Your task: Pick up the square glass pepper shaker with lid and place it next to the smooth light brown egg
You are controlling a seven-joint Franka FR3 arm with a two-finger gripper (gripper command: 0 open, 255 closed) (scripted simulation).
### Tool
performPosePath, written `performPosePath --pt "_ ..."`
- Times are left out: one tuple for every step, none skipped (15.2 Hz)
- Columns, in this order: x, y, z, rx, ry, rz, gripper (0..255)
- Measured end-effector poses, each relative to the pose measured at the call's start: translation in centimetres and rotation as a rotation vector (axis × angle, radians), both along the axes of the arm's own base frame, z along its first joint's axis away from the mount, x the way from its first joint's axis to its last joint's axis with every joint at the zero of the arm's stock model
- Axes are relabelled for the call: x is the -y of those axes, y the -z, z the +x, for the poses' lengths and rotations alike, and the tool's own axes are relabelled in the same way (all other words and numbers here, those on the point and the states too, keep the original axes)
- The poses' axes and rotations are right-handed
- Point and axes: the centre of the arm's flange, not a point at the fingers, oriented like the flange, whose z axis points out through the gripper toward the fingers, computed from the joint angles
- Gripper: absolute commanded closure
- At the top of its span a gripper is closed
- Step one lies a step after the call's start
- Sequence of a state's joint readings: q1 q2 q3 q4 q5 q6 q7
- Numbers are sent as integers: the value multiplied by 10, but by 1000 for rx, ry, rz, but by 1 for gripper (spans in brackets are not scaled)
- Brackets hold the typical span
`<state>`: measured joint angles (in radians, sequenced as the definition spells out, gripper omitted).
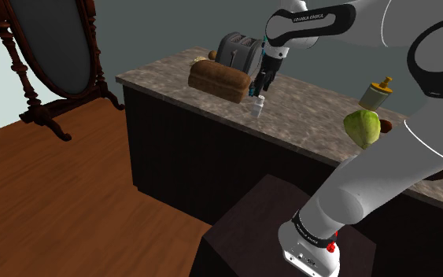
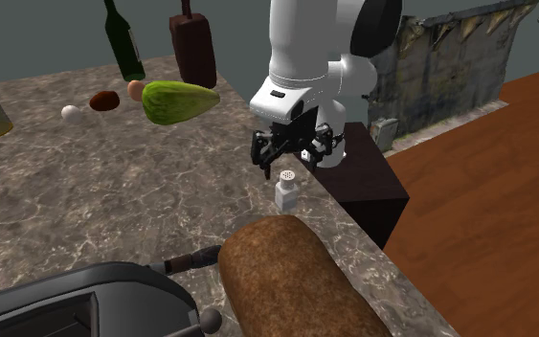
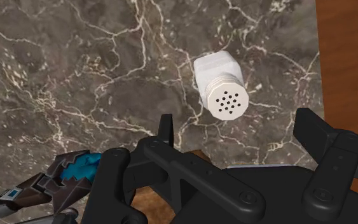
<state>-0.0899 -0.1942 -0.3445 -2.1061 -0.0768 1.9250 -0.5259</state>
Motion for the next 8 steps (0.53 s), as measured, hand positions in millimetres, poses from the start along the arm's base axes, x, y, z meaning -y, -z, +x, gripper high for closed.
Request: performPosePath --pt "0 4 -1 0 0 0 0" --pt "1 10 0 0 0 0 0" --pt "1 16 1 0 0 0 0" --pt "2 20 0 0 0 0 0" --pt "2 22 0 0 0 0 0" --pt "1 22 0 0 0 0 0" --pt "1 23 0 0 0 0 0" --pt "1 23 0 0 0 0 0"
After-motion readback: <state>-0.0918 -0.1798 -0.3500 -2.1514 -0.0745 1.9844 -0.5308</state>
